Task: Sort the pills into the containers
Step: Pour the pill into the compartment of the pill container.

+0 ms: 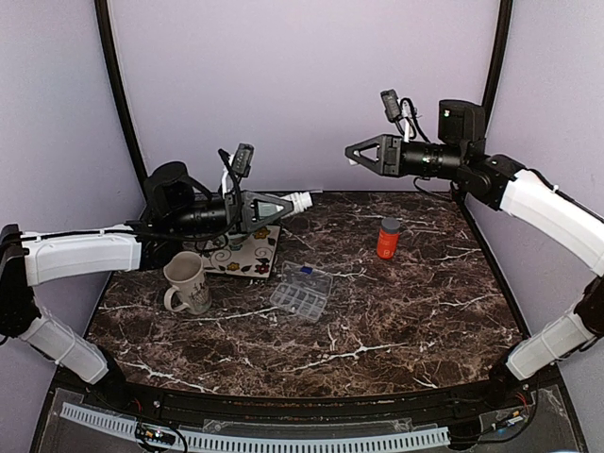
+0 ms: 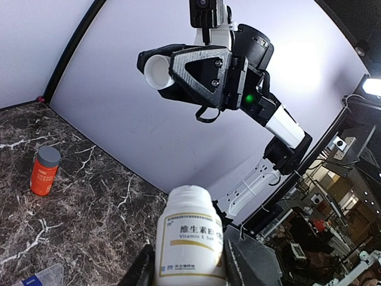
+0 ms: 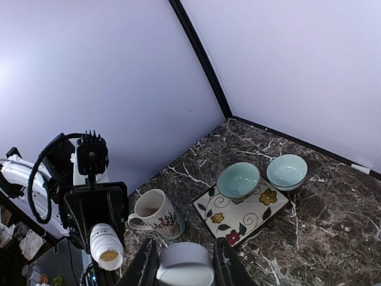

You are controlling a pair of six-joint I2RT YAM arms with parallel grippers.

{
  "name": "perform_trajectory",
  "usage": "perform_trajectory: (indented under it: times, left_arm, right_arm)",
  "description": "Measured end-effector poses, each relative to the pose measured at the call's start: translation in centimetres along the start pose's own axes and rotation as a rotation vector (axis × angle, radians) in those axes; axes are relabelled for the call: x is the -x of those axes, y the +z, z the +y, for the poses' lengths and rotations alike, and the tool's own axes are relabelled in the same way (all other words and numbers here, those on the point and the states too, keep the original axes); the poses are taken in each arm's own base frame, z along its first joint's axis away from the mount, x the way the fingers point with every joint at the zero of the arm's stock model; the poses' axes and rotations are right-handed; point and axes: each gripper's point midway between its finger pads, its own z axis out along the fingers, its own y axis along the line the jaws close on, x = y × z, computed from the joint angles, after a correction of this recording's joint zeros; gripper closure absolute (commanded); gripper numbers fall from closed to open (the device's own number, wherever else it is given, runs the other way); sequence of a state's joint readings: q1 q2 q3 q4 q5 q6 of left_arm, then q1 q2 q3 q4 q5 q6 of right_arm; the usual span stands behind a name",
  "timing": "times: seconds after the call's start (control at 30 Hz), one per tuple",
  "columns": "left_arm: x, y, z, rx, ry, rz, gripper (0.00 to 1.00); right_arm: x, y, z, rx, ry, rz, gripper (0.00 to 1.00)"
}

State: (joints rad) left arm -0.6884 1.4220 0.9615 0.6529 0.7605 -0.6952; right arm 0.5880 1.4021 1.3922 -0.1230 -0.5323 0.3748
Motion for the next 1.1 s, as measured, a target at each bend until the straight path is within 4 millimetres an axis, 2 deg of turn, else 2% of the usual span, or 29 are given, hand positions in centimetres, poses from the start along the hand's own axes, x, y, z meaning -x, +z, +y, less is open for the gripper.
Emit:
perform_trajectory:
  times: [0.2, 0.4, 0.6, 0.87, 1.1]
  left_arm:
    - [-3.1, -0.7, 0.6, 0.066, -0.026, -0.031, 1.00]
    - [-5.3, -1.4, -0.1, 0.095, -0.025, -0.073, 1.00]
    - [-8.1, -2.0, 0.4, 0.140, -0.047, -0.101, 1.00]
    - [-10.4, -2.0, 0.6, 0.162, -0.053, -0.155, 1.00]
    - [-13.2, -2.0, 2.1, 0.202, -0.084, -0.177, 1.00]
  right_arm:
    - [-0.8, -0.3, -1.0, -0.044, 0.023, -0.019, 1.00]
    - [-1.2, -0.7, -2.2, -0.107, 0.026, -0.051, 1.00]
    - [-2.1, -0.8, -4.3, -0.187, 0.033, -0.071, 1.00]
    - [-2.0, -1.2, -5.8, -0.249, 0.032, -0.100, 1.00]
    - [-2.0, -1.7, -6.6, -0.283, 0.028, -0.125, 1.00]
